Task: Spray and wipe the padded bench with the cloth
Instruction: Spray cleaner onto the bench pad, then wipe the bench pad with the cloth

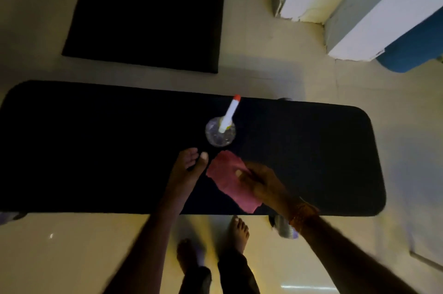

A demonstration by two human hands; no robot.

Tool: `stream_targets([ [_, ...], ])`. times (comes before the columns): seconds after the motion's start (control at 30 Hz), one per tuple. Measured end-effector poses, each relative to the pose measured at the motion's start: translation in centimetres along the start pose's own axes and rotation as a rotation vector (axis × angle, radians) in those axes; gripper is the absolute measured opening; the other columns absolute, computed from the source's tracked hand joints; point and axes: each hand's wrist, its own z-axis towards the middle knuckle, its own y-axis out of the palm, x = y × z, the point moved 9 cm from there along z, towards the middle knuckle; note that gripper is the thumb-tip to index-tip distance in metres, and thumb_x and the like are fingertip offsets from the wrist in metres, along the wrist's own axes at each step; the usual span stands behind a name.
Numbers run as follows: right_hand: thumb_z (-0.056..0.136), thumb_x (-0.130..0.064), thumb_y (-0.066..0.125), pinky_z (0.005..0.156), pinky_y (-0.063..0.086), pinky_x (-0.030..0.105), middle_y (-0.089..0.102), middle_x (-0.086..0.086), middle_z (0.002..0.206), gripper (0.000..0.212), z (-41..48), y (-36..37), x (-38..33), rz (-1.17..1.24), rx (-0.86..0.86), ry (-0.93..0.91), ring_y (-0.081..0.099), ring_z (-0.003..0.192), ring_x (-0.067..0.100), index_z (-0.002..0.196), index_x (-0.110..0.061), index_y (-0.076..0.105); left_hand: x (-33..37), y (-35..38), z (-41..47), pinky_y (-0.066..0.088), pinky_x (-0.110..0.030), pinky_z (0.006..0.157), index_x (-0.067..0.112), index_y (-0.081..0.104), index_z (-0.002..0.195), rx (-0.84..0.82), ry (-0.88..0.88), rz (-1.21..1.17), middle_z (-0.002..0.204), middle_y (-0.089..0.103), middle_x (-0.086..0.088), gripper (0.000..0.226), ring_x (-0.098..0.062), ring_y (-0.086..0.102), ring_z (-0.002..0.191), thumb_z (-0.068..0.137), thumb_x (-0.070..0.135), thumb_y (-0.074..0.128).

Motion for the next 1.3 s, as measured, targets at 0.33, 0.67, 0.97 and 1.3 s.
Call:
stream_targets([
  [0.33, 0.089, -0.032, 0.074, 0.079, 0.050, 0.019, 0.074, -0.006, 0.093, 0.018, 9.9, 14.9, -13.0, -0.089, -0.279, -0.158, 0.067, 0.090, 0.003, 0.101, -0.019, 0.073, -0.1, -17.7, 0.9, 0.054, -0.056, 0.099, 0.032, 0.068, 0.123, -0.148, -0.056, 0.038, 0.124, 0.071, 0.003, 0.074, -0.022, 0.065, 0.119, 0.057, 0.063, 0.082],
  [0.67, 0.099, -0.027, 0.067, 0.111, 0.047, 0.041, 0.071, 0.003, 0.130, 0.036, 16.8, 29.9, -19.8, 0.055, -0.551, 0.061, 0.065, 0.126, 0.018, 0.134, -0.018, 0.064, 1.3, -36.1, 2.7, 0.056, -0.020, 0.085, 0.048, 0.059, 0.120, 0.213, 0.179, -0.105, 0.118, 0.066, 0.023, 0.047, -0.002, 0.064, 0.113, 0.081, 0.075, 0.059],
  [0.97, 0.104, -0.023, 0.058, 0.068, 0.050, 0.008, 0.063, -0.013, 0.094, 0.018, 27.8, 33.3, -23.7, -0.275, -0.097, -0.160, 0.064, 0.085, 0.005, 0.118, -0.012, 0.059, -5.0, -39.6, 9.2, 0.058, -0.050, 0.096, 0.021, 0.064, 0.126, 0.252, -0.010, -0.329, 0.120, 0.073, -0.002, 0.059, -0.022, 0.070, 0.114, 0.073, 0.045, 0.075],
  [1.3, 0.092, -0.075, 0.029, 0.125, 0.009, 0.062, 0.018, 0.017, 0.169, 0.096, 37.2, 41.0, -26.2, -0.900, 0.122, -0.387, 0.014, 0.157, 0.035, 0.162, -0.010, 0.019, -3.5, -46.3, 11.9, 0.049, -0.046, 0.095, 0.018, 0.049, 0.144, 0.916, 0.018, 0.519, 0.141, 0.055, -0.011, 0.049, -0.032, 0.055, 0.127, 0.101, 0.043, 0.052],
])
